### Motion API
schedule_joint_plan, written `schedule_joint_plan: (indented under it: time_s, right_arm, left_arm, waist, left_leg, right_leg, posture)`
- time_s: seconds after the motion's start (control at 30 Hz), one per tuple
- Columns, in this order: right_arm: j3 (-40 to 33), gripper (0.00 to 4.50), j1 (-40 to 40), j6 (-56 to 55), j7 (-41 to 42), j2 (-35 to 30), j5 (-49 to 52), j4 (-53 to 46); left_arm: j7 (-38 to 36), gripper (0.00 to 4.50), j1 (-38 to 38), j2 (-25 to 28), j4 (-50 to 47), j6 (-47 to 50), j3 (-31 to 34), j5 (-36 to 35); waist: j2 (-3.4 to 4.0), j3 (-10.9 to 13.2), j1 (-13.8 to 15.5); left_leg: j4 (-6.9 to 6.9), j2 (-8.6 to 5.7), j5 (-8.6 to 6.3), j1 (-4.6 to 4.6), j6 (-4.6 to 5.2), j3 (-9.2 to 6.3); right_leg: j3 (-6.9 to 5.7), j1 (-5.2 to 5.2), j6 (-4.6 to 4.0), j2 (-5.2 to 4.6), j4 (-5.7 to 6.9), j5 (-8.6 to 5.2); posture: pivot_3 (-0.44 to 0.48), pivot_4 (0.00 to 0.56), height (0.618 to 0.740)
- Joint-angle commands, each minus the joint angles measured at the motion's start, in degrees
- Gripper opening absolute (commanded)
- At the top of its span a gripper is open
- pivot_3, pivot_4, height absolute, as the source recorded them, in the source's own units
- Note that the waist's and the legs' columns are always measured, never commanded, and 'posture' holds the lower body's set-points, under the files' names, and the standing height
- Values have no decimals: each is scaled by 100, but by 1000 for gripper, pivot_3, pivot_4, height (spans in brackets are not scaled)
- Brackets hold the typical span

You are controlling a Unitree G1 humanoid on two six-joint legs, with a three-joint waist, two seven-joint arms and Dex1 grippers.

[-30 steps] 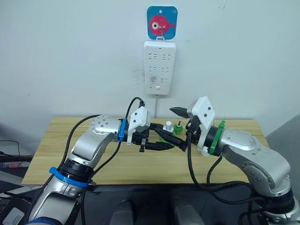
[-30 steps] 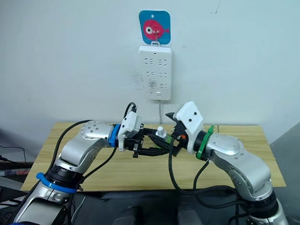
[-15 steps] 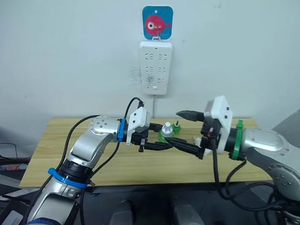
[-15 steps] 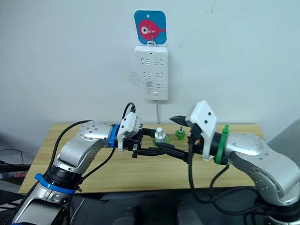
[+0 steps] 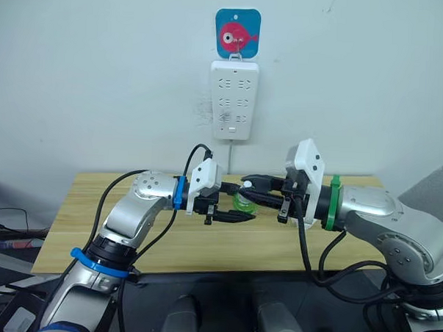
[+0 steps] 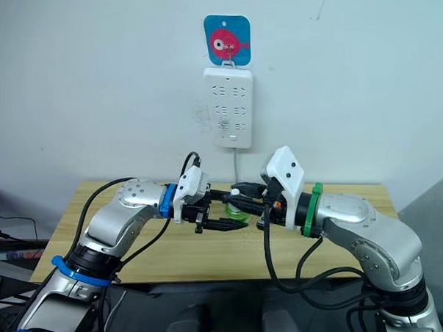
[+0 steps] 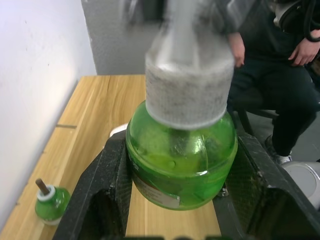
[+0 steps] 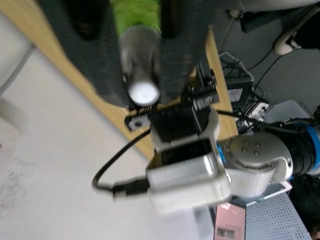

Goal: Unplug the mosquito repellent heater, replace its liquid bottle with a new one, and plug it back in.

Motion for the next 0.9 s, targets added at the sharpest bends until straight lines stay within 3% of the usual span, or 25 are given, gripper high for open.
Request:
schedule_joint_plan:
  time_s: [0.03,0.23,0.33,0.47,0.6,0.73,0.9]
  right_arm:
    - [-90,337,-143,-76,147,11,227,-204]
    - [-725,337,-590,16,-15,-97,647,-39]
    - [-726,337,-223,-172,-141,-148,327,4]
    - [128,337,976,-1440,-318,-176,-1279,310]
    - [872,337,1651,-3260,-780,334,-2908,1588]
    - [948,337,1901,-4396,-1024,1149,-3366,2971]
    - [713,337,1579,-5158,-1113,1769,-3642,4444]
  left_arm:
    - [93,2239,28,35,-63,35,112,-21]
    - [-100,2239,398,488,487,-460,8,504]
    - [-105,2239,649,769,750,-843,65,778]
    - [-26,2239,979,1090,569,-742,251,769]
    - [30,2239,1300,1345,218,-509,458,637]
    - [8,2239,1588,1545,-201,-251,641,507]
    - [-1,2239,1780,1712,-512,-31,823,372]
  waist:
    - [0,0,0]
    - [1,0,-24]
    - [0,2,-11]
    - [-1,14,59]
    - [11,172,107]
    - [19,357,137]
    - [28,615,184]
  left_leg:
    - [0,0,0,0,0,0]
    - [-4,4,0,2,0,1]
    - [-10,7,0,2,0,-2]
    - [-14,5,-1,0,1,1]
    - [-9,6,0,3,2,20]
    - [-9,11,0,6,2,22]
    - [-14,12,0,1,2,22]
  right_leg:
    - [0,0,0,0,0,0]
    - [1,-2,0,4,0,0]
    - [-2,-2,-2,5,-4,-1]
    - [-2,-2,-2,-5,-18,-1]
    - [16,-4,5,-13,-20,7]
    - [18,-6,4,-13,-16,6]
    - [18,-16,1,-13,-9,4]
  posture:
    - [-122,165,740]
    - [-122,176,740]
    - [-114,193,740]
    - [-94,228,740]
    - [-71,282,740]
    - [-33,330,740]
    - [7,376,740]
